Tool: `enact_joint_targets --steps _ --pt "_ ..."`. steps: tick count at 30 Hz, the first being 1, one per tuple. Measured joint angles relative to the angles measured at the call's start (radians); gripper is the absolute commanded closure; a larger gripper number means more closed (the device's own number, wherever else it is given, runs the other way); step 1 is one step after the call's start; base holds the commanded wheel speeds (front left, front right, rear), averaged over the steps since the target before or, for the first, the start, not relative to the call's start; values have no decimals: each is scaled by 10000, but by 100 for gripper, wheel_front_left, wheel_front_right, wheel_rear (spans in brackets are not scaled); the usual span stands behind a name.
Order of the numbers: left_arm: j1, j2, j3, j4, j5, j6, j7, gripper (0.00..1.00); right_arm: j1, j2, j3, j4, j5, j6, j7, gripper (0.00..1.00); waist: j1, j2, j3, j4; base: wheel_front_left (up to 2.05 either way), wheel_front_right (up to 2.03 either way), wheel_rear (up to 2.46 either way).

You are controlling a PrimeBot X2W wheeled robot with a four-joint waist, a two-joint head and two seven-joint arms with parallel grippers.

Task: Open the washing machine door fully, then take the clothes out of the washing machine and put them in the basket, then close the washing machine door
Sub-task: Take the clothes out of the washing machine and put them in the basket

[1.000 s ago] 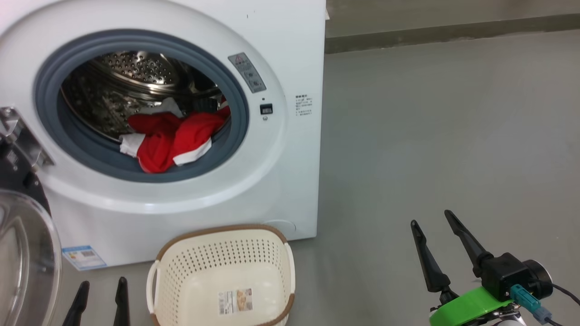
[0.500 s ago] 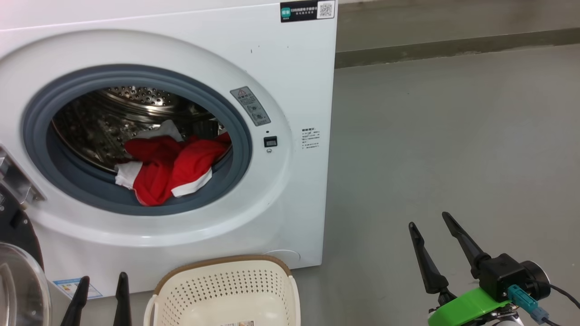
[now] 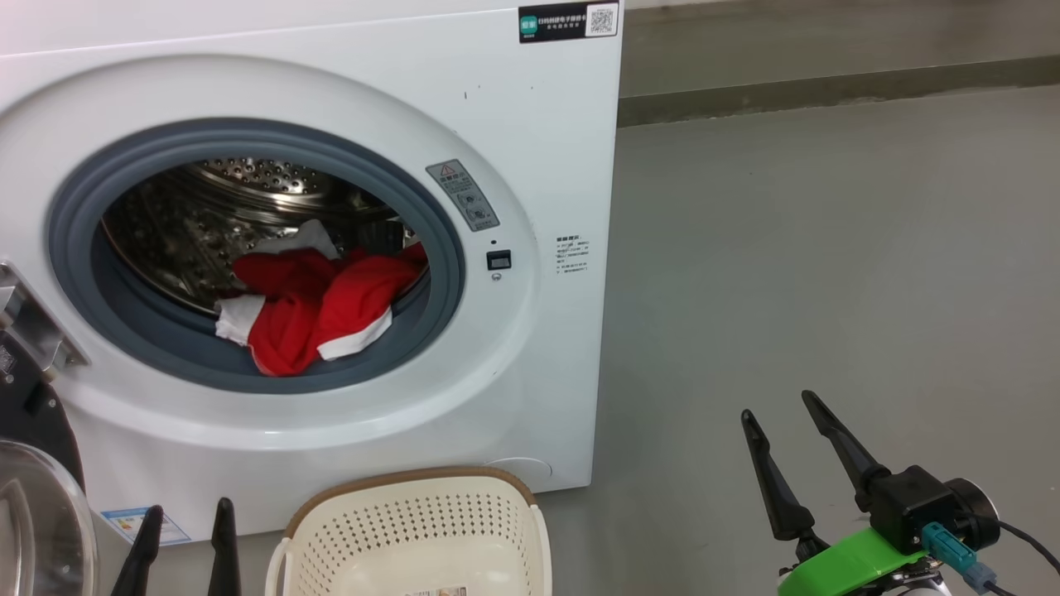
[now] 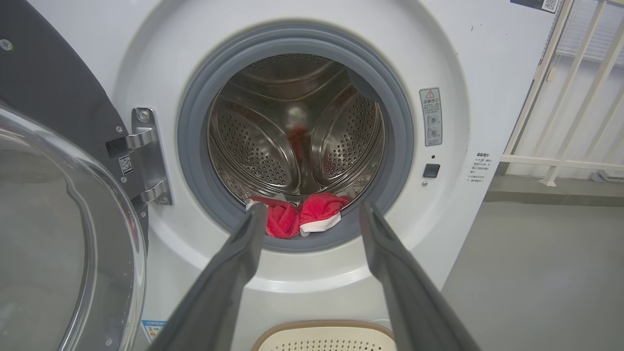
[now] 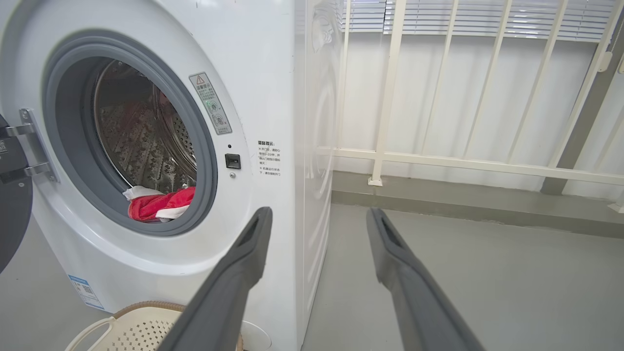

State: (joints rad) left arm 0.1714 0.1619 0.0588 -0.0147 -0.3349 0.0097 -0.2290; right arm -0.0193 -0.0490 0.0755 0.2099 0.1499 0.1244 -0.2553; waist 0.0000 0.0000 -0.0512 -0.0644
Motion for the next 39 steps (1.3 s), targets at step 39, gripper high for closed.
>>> enact_joint_targets --steps 39 --pt "-3932 -213 -637 1856 17 502 -29 0 -1267 -12 347 -211 -215 0 0 0 0 0 2248 588 0 0 0"
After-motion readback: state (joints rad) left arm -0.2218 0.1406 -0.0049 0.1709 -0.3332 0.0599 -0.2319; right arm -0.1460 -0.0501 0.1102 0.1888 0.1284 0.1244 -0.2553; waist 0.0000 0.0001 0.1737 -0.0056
